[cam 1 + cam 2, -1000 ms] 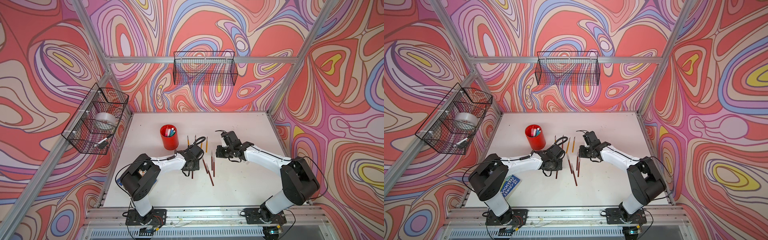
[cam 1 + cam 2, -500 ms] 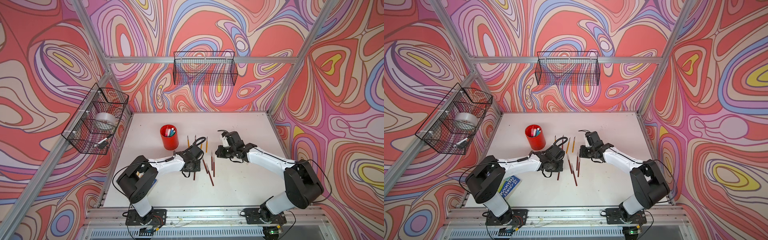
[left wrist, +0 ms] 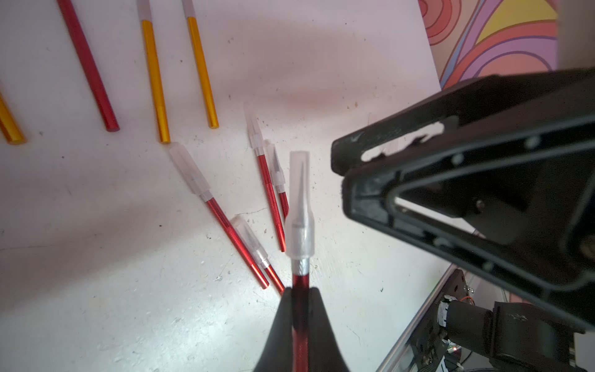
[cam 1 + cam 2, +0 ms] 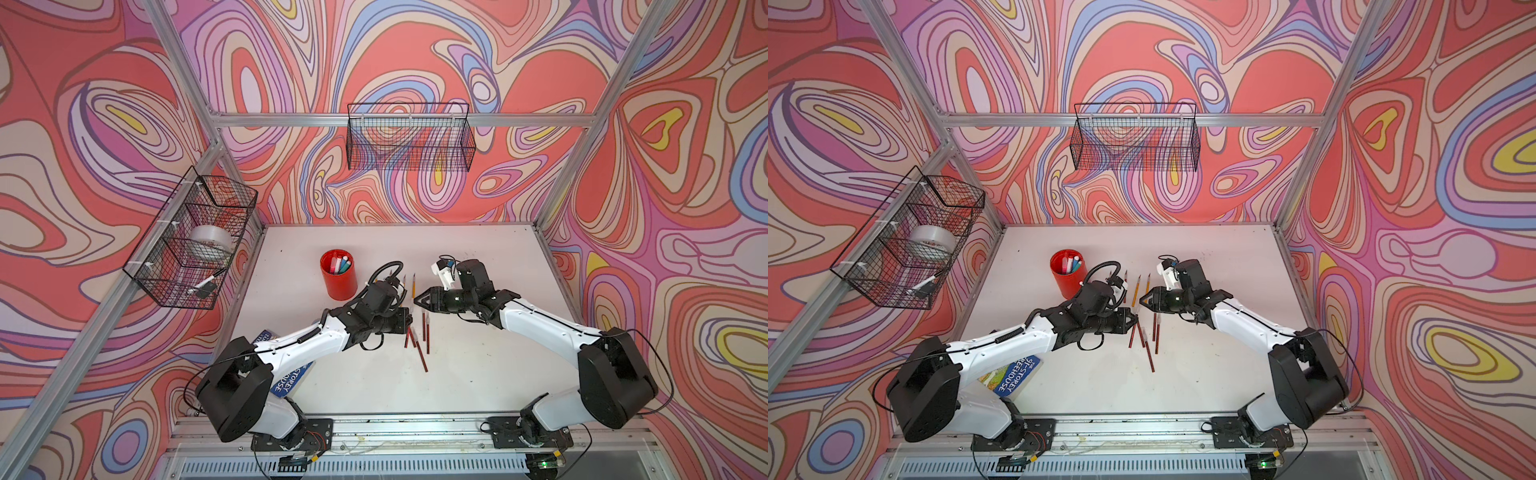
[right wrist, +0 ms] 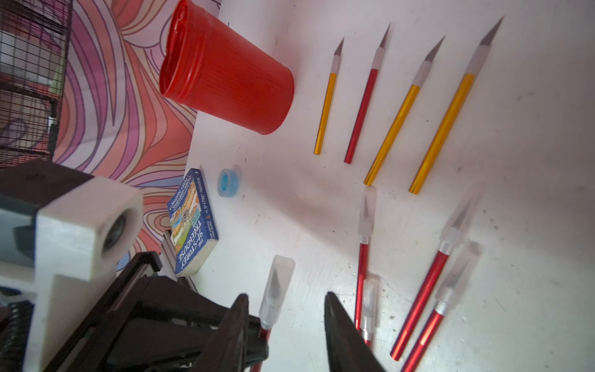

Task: Remove protective caps from carving knives
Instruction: Pick up the carving knife from the center of the board, then remove the protective sleeve from the carving knife.

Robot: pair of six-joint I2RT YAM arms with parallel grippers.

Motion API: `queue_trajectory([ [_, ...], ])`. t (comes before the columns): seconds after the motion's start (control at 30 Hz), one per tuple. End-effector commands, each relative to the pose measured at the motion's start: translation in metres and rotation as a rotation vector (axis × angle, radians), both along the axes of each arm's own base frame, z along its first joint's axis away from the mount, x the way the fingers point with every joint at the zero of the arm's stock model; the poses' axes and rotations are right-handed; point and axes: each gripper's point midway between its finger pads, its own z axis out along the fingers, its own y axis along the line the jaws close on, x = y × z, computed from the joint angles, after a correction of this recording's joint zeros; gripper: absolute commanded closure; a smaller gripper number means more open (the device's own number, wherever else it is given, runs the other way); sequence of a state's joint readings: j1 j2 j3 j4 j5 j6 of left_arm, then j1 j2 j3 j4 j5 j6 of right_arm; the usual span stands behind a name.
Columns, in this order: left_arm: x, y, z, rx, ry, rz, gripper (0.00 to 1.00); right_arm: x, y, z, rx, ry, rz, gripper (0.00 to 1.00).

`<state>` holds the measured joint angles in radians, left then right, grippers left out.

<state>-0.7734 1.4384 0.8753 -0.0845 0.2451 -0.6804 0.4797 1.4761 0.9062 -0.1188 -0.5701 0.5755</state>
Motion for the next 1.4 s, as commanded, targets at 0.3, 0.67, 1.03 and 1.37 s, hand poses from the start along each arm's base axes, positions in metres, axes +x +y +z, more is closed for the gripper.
queue_trajectory([
  [0.3,-0.003,-0.013,0.02,-0.084,-0.038,-0.05,1.0,0.0,0.012,0.011,0.076,0.02,0.044,0.63],
  [0.67,-0.004,-0.012,0.026,-0.114,-0.05,-0.039,1.0,-0.002,0.014,0.01,0.097,0.032,0.052,0.69],
  [1.03,-0.004,-0.01,0.024,-0.108,-0.051,-0.038,1.0,0.004,0.018,0.01,0.112,0.041,0.048,1.0],
  [1.37,-0.011,-0.004,0.011,-0.111,-0.033,-0.026,1.0,0.022,0.005,0.017,0.035,-0.019,-0.051,1.0],
])
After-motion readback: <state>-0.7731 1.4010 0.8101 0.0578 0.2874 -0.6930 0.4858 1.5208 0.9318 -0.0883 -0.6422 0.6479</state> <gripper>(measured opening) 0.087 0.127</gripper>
